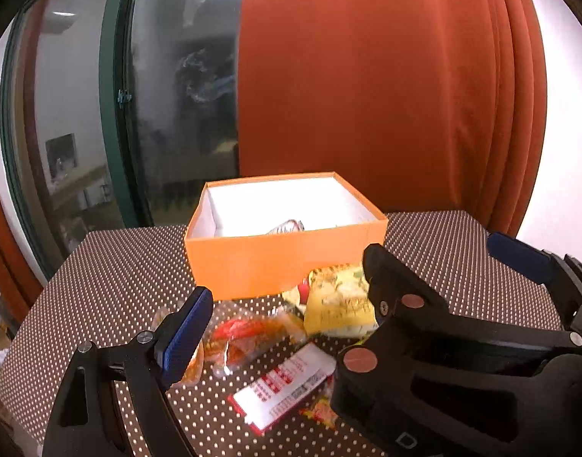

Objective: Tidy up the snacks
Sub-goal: 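Withdraw both tools from the box back toward the remaining snacks, then grasp the yellow chip bag with the right tool while the left tool grasps the small candy packet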

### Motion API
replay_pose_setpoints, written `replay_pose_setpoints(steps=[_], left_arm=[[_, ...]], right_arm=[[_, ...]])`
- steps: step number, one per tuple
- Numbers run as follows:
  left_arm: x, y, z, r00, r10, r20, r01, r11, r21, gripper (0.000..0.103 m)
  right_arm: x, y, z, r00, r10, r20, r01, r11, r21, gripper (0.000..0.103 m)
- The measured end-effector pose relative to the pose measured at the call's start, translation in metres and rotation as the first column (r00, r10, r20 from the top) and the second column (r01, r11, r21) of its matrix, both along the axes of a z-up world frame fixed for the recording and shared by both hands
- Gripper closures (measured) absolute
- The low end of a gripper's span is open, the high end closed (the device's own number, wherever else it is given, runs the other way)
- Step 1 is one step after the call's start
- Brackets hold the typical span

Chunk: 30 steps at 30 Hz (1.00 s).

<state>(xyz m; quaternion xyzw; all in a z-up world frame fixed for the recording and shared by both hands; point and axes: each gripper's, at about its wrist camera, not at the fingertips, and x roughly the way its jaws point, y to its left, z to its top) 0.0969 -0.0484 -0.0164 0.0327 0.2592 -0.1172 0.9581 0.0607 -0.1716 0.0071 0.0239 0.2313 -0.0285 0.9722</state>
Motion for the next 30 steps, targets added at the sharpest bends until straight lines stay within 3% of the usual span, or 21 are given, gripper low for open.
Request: replay_pose_setpoints(steps=[10,20,30], left_arm=[[-0.03,0.0,-0.031,1.0,-0.014,-0.011,0.014,1.0,-0.012,0.015],[-0.027,-0.008,-0.077,0.998,-0.017,-0.061,0.018,1.0,0.007,0.017],[-0.012,-0.016,-0.118,0.986,-0.042,-0.164,0.047,0.999,0.026,0.029]], right_arm=[[-0.026,0.002,-0.027,1.0,-0.004,-0.002,0.004,1.0,-0.013,0.003],[-0.03,-0.005,-0.072,0.998,-0.014,-0.057,0.014,1.0,0.0,0.003],[-0.024,-0.013,-0.114,0.995,-0.029,-0.1,0.03,1.0,0.008,0.003]])
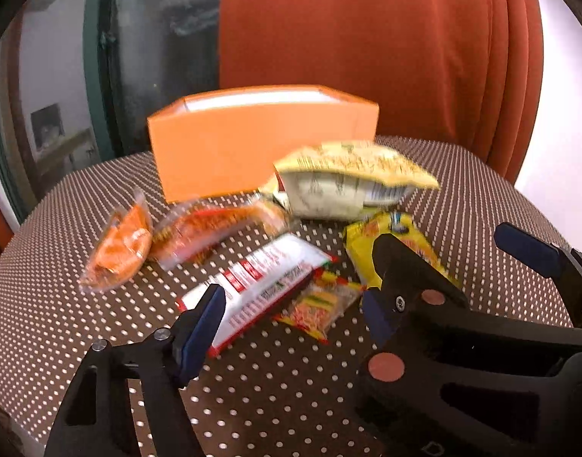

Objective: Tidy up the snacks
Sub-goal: 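Grasp the yellow chip bag with the right tool while the left tool grasps the small candy packet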

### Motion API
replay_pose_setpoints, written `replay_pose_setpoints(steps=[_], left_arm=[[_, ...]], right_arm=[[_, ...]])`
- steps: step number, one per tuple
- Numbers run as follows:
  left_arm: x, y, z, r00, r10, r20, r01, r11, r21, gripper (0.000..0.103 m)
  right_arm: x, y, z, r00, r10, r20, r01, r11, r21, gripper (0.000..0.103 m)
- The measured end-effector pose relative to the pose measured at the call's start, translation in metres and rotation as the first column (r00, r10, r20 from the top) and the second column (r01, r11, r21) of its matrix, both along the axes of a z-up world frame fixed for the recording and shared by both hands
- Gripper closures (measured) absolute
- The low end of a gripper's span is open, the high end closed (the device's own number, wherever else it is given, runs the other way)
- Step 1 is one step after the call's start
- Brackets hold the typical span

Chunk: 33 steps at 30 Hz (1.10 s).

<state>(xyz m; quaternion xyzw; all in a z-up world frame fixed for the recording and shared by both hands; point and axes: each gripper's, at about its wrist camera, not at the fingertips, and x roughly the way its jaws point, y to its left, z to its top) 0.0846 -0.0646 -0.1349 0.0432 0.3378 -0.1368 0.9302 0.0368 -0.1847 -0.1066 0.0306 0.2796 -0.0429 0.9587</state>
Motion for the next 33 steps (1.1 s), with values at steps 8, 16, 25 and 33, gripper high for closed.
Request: replay_pose_setpoints(steps=[8,16,25,33], left_arm=[[0.018,-0.015,-0.027,0.997,-0.019,-0.074,0.022,0.999,0.04,0.045],[0.03,-0.03,-0.035,0.995,-0.046,-0.087,0.053,0.995,0.085,0.053],[0.04,-0.032,-0.036,0.99,-0.043,-0.131,0.05,0.997,0.057,0.07],[0.042,-0.028,-0.036,0.992,-0.022,-0.125,0.031,0.997,0.069,0.071]], right_arm=[[0.013,-0.012,-0.028,0.998,-0.009,-0.067,0.01,1.0,0.024,0.003],[0.029,-0.023,-0.043,0.992,-0.02,-0.125,0.026,0.998,0.048,0.003],[0.04,-0.026,-0.045,0.987,-0.017,-0.159,0.026,0.998,0.058,0.003],[0.057,-0.015,-0.045,0.986,0.003,-0.169,-0.003,1.0,0.003,0.004]])
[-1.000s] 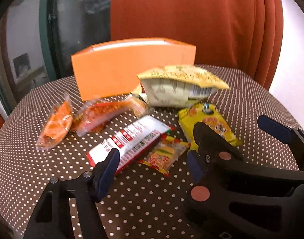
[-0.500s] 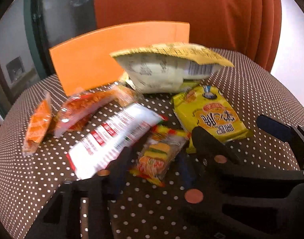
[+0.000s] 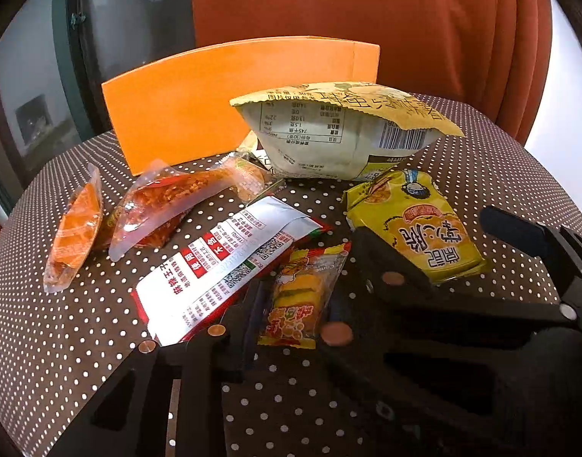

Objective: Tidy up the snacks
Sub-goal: 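Grasp the yellow chip bag with the right tool while the left tool grasps the small candy packet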

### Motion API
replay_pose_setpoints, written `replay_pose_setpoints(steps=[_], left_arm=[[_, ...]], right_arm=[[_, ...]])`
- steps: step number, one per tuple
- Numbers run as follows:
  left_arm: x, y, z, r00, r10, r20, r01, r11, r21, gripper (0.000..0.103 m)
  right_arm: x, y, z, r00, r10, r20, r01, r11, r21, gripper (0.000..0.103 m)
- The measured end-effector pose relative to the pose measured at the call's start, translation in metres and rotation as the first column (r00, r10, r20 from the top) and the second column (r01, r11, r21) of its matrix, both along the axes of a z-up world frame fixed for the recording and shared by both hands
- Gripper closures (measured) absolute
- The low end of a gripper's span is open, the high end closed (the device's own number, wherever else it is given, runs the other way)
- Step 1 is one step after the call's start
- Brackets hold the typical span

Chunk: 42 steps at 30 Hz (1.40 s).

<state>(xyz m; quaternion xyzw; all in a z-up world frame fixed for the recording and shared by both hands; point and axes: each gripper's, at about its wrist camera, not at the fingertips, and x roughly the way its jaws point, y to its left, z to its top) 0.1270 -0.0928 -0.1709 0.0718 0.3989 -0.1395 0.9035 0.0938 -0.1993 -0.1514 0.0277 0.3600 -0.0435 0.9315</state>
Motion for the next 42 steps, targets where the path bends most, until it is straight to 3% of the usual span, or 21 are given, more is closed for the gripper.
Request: replay_pose_setpoints(steps=[5,9,16,32,42], left_arm=[[0.009,0.0,-0.002,1.0,0.007,-0.013,-0.007,1.0,-0.017,0.071],[0.009,-0.001,-0.003,1.0,0.0,-0.01,0.0,1.0,-0.017,0.071],[-0.001,-0.001,-0.002,1.0,0.0,-0.001,0.0,1.0,-0.005,0.072],[-0.044,0.006,0.009,1.0,-0.005,0.011,0.005,1.0,-0.006,0.072],[-0.073,0.017,0.032,0.998,-0.002,0.06,0.004,1.0,-0.031,0.072]], right_arm=[[0.013,-0.002,-0.007,0.999,0.009,-0.053,-0.008,1.0,0.016,0.012],[0.022,-0.011,-0.016,0.994,0.011,-0.108,-0.002,0.997,0.082,0.019],[0.015,-0.01,-0.016,0.995,0.0,-0.095,0.007,0.997,0.081,0.025],[-0.034,0.002,-0.004,0.997,0.004,-0.077,0.001,0.998,0.062,0.026],[-0.055,0.009,0.022,1.0,-0.001,-0.023,0.002,0.999,0.042,0.026]])
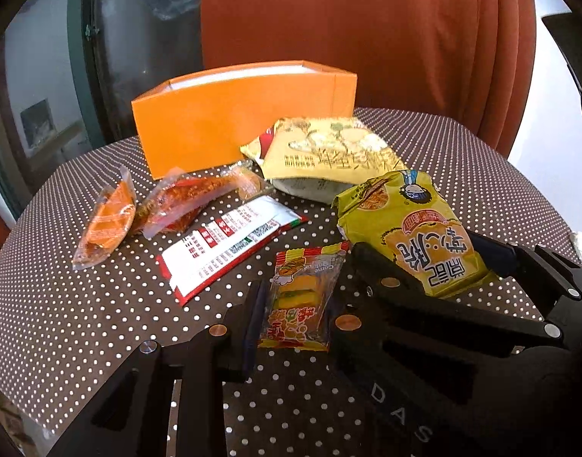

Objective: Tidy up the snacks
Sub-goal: 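Grasp the yellow chip bag with the right tool while the left tool grasps the small candy packet, then lift both held packets and carry them over the orange box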

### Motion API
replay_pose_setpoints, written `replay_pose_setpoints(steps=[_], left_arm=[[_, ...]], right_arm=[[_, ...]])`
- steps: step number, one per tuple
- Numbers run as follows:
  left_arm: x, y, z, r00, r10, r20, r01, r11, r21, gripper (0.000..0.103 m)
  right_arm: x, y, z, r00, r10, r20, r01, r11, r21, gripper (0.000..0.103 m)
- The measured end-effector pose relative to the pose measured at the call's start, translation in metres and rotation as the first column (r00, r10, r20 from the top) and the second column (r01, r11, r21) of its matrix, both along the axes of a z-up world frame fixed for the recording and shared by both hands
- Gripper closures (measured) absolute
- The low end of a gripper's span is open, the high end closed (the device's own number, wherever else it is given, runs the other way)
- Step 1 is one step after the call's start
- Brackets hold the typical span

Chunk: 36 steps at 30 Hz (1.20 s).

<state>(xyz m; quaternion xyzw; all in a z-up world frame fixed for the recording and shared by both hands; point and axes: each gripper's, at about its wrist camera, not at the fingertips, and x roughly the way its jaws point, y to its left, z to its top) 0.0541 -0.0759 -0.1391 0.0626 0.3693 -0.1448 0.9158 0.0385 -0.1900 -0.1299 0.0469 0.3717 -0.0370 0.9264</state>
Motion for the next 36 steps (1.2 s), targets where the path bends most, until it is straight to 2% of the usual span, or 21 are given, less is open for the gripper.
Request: replay_pose_setpoints(steps=[8,17,36], left_arm=[[-0.018,0.01,0.03,0.999,0.0,0.048,0.001,1.0,-0.026,0.072],[-0.016,0.009,0.059,0.995,0.016,0.096,-0.013,0.999,-0.038,0.072],[0.007,0.019,0.123,0.971,0.054,0.233,-0.042,0.998,-0.056,0.072]], right_arm=[[-0.015,-0.001,0.026,0.999,-0.001,0.053,0.001,1.0,0.005,0.026],[-0.023,0.01,0.057,0.994,0.011,0.105,-0.01,1.0,-0.006,0.026],[-0.002,0.02,0.119,0.97,0.031,0.241,-0.029,0.999,-0.014,0.026]])
